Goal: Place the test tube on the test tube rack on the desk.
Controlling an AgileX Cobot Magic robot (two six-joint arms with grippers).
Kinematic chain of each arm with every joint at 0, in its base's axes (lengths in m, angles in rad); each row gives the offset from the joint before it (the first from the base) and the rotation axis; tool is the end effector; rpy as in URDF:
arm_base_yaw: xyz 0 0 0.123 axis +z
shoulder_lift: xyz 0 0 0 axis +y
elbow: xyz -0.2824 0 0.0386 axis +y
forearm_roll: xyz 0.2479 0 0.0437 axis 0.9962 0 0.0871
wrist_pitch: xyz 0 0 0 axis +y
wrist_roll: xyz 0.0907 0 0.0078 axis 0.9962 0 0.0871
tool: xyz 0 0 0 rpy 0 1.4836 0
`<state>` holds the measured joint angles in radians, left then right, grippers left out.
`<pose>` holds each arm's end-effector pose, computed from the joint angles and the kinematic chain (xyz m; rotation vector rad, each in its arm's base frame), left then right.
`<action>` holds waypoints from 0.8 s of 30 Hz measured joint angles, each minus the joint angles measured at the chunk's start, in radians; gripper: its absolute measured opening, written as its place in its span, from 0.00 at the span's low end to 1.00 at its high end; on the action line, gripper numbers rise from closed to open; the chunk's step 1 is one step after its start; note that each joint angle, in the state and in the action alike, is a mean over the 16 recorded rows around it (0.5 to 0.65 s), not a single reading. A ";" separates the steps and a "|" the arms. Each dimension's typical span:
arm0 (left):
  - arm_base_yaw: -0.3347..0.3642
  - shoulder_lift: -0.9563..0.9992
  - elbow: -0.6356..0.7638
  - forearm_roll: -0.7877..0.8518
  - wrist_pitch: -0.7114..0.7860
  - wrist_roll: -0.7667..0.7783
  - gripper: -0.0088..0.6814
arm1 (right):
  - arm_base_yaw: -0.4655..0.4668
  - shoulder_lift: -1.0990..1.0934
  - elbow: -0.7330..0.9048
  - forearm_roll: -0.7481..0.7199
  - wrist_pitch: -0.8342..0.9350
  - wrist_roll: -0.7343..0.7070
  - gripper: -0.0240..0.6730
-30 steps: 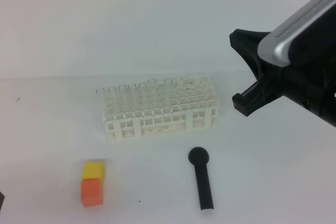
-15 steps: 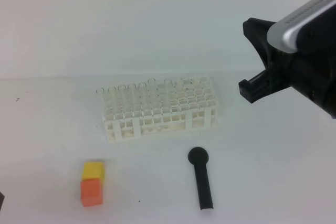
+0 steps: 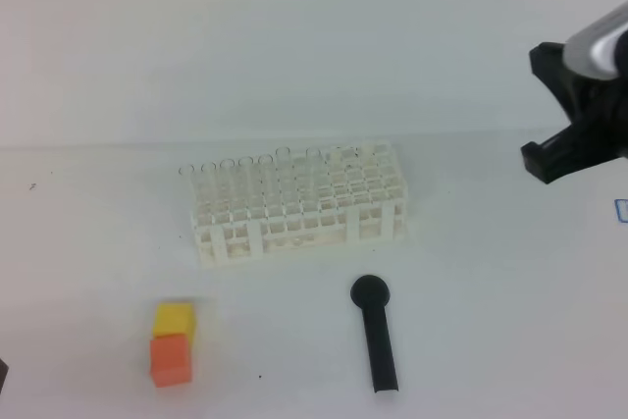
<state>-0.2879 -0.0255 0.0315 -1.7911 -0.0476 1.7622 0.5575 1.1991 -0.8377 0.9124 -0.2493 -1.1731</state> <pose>0.0545 -0.0118 0.2031 0.1568 1.4958 -0.2203 0.2379 0.1275 0.3426 -0.5464 1.5975 0.0452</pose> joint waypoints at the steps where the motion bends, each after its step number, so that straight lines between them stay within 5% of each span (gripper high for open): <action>1: 0.000 0.000 0.000 0.000 0.000 0.000 0.01 | -0.023 -0.012 0.000 0.007 0.021 -0.009 0.03; 12: 0.000 0.000 0.000 0.000 0.000 0.000 0.01 | -0.331 -0.256 0.094 0.038 0.181 -0.027 0.03; 24: 0.000 0.000 0.000 0.000 0.000 0.000 0.01 | -0.594 -0.742 0.498 0.103 0.235 -0.027 0.03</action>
<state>-0.2879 -0.0255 0.0315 -1.7910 -0.0476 1.7622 -0.0365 0.4570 -0.3395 1.0151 -0.0145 -1.2001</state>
